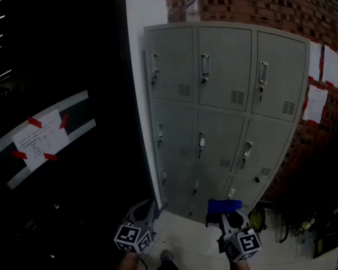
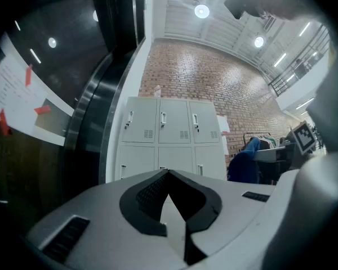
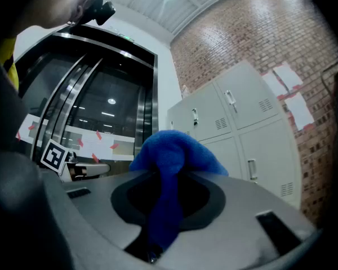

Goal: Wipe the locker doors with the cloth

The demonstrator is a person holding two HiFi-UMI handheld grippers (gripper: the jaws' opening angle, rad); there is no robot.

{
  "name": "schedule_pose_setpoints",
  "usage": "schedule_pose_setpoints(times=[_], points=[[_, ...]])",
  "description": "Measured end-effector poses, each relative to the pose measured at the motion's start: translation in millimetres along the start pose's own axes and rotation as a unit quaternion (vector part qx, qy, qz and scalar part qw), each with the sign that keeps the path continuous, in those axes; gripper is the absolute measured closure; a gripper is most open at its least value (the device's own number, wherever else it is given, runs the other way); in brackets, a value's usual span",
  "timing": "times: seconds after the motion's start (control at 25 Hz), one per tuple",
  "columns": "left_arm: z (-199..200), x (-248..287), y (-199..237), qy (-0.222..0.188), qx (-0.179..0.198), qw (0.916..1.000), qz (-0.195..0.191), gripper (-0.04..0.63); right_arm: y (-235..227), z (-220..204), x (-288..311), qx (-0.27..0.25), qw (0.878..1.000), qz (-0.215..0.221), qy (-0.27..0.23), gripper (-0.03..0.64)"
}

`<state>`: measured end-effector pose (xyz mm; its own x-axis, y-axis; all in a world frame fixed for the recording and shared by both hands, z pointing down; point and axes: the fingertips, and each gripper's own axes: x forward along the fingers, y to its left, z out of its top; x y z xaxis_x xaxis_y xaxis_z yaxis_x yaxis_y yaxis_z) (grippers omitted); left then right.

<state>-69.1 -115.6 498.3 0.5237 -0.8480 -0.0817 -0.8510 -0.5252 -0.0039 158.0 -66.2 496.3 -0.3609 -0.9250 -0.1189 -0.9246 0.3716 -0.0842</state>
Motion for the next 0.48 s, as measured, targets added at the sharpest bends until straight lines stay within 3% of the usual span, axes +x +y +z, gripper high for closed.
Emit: schedule_pose_setpoints(times=[0.12,0.24,0.48], points=[[37,87,54,-0.016,0.02,0.9992,-0.03,0.591,-15,16,119,-0.004,1.0,0.013,-0.013,0.538],[65,157,111,-0.029,0.037,0.9987,-0.022,0.591,-22,36,210,-0.006,0.999,0.027,-0.02,0.538],[92,256,148,-0.047,0.029,0.9975,-0.044,0.591,-64,70,312,-0.023,0.999,0.026,-0.029,0.538]])
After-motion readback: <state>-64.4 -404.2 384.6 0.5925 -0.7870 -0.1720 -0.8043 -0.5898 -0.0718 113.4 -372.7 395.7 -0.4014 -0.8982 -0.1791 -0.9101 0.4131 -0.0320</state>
